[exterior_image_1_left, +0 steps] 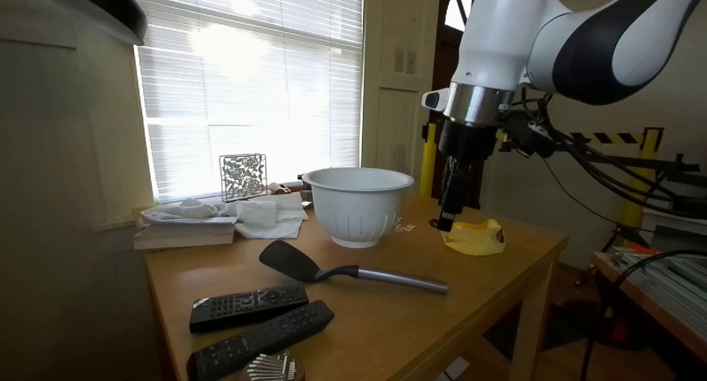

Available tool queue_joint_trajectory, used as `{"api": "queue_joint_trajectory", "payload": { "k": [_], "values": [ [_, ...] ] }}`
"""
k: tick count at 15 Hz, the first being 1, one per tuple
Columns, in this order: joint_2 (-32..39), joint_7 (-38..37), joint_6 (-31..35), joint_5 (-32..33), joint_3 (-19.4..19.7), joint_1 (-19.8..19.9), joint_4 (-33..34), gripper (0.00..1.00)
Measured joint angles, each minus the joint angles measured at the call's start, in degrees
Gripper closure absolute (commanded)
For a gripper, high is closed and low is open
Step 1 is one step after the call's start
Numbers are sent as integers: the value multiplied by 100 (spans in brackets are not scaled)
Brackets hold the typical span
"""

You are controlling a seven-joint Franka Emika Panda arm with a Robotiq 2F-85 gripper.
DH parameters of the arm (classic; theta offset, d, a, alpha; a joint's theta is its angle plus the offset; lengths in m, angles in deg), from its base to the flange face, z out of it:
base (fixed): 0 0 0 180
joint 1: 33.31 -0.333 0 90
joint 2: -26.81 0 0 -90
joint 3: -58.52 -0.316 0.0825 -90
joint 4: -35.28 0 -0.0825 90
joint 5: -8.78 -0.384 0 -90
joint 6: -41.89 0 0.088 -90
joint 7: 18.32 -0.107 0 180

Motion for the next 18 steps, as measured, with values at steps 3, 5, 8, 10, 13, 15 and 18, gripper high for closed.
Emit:
{"api": "queue_joint_trajectory", "payload": {
  "k": [3, 5, 8, 10, 13, 15, 18],
  "values": [
    [353, -216, 101, -1, 22, -3, 19, 0],
    [557, -315, 102, -88, 100, -82, 36, 0],
    [808, -347, 197, -297, 245, -228, 84, 0],
    [947, -245, 321, -624, 260, -298, 102, 0],
    [1157, 46, 552, -1133, 256, -408, 158, 0],
    [1300, 97, 857, -1162, 367, -530, 257, 0],
    [1460, 101, 1089, -1207, 594, -742, 439, 0]
  ]
}}
